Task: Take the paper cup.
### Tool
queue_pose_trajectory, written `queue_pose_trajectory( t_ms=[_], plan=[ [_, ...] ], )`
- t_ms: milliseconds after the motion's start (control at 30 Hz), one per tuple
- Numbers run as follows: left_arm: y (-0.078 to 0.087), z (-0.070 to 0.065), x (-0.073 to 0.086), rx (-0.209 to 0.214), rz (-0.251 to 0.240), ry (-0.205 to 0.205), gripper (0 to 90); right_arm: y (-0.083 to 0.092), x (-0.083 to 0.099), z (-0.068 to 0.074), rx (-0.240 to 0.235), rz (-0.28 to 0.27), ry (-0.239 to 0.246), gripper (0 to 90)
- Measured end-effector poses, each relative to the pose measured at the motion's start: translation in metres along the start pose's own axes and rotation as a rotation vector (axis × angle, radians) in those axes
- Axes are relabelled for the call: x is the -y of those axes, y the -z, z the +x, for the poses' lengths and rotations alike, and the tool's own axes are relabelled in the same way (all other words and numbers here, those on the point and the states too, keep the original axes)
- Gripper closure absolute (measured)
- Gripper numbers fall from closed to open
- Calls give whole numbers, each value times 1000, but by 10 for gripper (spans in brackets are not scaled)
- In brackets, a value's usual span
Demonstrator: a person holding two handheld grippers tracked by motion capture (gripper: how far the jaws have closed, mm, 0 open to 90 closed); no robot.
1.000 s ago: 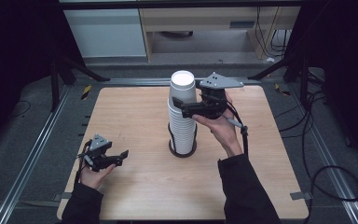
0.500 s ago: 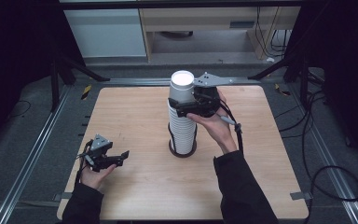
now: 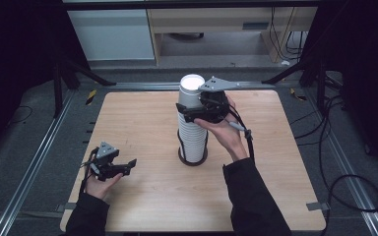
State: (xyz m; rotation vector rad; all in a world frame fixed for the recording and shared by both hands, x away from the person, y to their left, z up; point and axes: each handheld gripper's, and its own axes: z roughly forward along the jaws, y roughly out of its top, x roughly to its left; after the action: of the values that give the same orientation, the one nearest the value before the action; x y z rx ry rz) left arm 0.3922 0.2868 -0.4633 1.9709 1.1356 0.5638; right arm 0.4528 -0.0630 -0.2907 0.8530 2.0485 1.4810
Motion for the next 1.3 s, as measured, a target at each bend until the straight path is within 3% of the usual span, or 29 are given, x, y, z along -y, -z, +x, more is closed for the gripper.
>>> queue_pose_trajectory(
  t_ms=[633, 1300],
  plan=[
    [2, 1, 0, -4, -4, 6, 190, 11, -15, 3, 18, -29, 26, 151],
    [3, 1, -1, -3, -9, 10, 189, 25, -49, 8, 32, -101, 59, 155]
  ],
)
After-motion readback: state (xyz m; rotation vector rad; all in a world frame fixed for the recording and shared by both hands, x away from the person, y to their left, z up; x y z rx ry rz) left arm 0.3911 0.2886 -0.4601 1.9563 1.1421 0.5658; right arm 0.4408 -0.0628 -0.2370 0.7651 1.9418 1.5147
